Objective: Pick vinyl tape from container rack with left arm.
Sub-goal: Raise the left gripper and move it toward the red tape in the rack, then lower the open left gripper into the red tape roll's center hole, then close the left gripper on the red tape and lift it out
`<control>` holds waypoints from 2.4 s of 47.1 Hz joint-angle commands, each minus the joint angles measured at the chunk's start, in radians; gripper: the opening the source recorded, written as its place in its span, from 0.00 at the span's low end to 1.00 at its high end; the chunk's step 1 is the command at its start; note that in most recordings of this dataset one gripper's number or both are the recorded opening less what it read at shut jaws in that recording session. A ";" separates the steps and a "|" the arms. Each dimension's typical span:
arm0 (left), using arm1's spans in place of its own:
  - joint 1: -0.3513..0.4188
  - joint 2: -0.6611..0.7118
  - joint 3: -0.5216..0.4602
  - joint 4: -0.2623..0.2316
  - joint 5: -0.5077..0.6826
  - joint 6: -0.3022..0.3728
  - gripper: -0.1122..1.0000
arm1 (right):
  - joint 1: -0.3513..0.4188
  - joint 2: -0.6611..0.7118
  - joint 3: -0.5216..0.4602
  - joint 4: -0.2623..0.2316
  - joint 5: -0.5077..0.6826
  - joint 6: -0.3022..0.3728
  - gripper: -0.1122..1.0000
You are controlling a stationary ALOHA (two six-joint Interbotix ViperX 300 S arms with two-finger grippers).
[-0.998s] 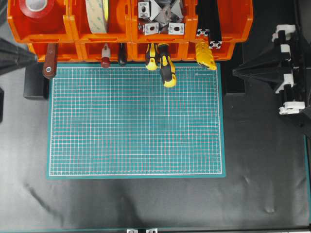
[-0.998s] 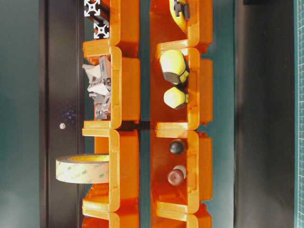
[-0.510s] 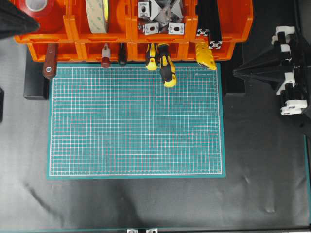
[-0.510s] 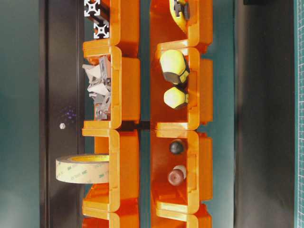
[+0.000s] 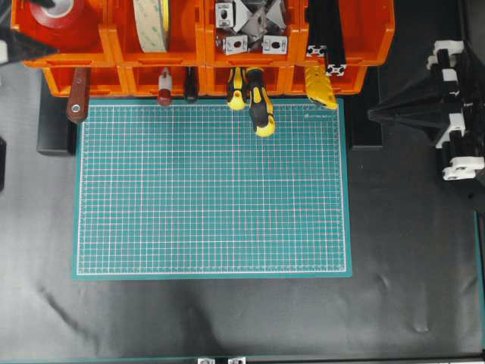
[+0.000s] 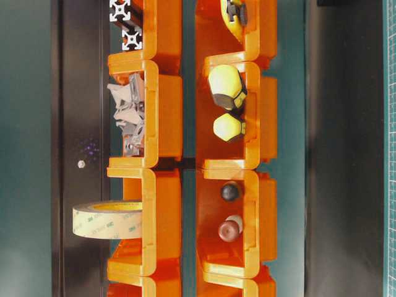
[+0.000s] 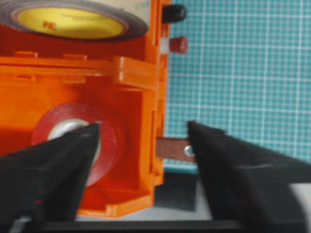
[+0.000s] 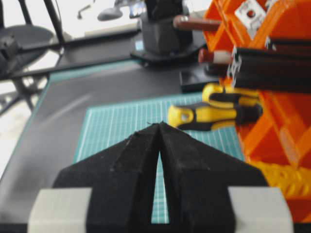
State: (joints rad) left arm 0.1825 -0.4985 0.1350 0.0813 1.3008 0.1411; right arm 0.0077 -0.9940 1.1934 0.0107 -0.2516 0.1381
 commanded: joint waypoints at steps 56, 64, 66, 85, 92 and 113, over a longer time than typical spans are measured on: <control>0.094 0.080 0.069 0.003 0.041 0.005 0.86 | 0.003 -0.044 -0.040 -0.002 0.052 -0.003 0.10; 0.097 0.078 0.071 0.003 0.020 0.005 0.84 | 0.003 -0.044 -0.040 -0.002 0.054 -0.003 0.10; 0.097 0.078 0.071 0.005 0.015 0.005 0.83 | 0.003 -0.044 -0.040 -0.002 0.052 -0.003 0.10; 0.107 0.067 0.069 0.003 -0.006 0.060 0.37 | 0.000 -0.044 -0.041 -0.002 0.054 -0.003 0.10; 0.107 0.057 0.012 0.003 -0.002 0.094 0.28 | -0.002 -0.046 -0.040 -0.002 0.054 -0.003 0.10; -0.129 0.060 -0.219 0.000 0.005 -0.049 0.28 | -0.014 -0.057 -0.043 -0.002 0.054 -0.003 0.10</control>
State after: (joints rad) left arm 0.1442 -0.4310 -0.0506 0.0798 1.3192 0.1335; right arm -0.0031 -1.0554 1.1858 0.0107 -0.1979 0.1365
